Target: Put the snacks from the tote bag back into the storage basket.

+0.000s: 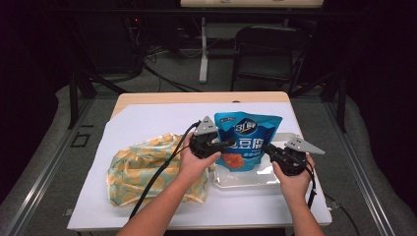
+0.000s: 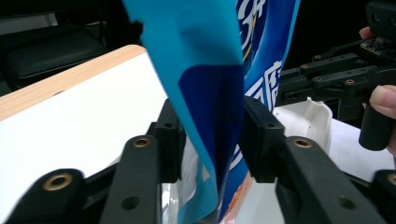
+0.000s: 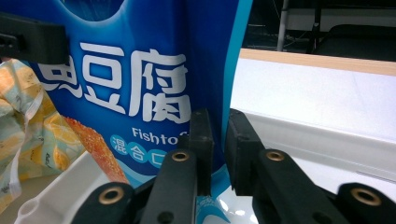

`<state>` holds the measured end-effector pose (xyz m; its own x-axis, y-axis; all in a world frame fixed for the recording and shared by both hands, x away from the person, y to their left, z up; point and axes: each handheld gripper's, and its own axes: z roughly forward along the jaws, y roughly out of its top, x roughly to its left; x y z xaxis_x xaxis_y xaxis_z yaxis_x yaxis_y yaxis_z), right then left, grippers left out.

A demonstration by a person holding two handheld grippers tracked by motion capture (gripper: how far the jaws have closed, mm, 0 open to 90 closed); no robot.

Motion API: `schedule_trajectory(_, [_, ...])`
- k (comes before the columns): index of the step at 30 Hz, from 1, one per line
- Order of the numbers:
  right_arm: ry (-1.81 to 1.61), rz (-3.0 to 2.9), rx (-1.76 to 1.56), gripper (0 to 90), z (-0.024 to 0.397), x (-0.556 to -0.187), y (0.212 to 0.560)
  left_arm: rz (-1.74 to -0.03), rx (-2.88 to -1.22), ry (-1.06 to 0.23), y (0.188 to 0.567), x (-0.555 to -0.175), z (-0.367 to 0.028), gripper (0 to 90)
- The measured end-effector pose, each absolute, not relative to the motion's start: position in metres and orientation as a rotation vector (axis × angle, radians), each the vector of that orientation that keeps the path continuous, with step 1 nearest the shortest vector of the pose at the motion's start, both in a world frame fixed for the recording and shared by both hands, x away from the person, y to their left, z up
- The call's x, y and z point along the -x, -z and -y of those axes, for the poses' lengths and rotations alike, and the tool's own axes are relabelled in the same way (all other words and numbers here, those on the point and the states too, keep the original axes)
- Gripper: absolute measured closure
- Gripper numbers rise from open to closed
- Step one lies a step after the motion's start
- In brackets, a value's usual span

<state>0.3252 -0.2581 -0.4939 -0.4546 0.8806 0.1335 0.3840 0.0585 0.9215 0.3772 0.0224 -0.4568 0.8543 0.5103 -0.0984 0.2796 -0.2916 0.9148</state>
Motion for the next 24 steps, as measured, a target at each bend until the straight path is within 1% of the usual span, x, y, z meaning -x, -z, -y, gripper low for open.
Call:
schedule_trajectory(5, [-1.399, -1.856, -1.266, 77.5, 0.258, -0.327, 0.495, -0.605, -1.865, -0.244, 0.458, -0.378, -0.025, 55.2])
schedule_trajectory(9, [-1.388, -1.862, -1.264, 74.9, 0.260, -0.327, 0.495, -0.618, -1.866, -0.240, 0.460, -0.379, -0.027, 52.5])
schedule_trajectory(17, [-1.368, -1.847, -1.257, 66.3, 0.261, -0.326, 0.495, -0.624, -1.851, -0.243, 0.459, -0.379, -0.031, 48.3])
schedule_trajectory(24, [-1.352, -1.851, -1.248, 65.0, 0.260, -0.324, 0.494, -0.624, -1.841, -0.251, 0.455, -0.376, -0.034, 45.3])
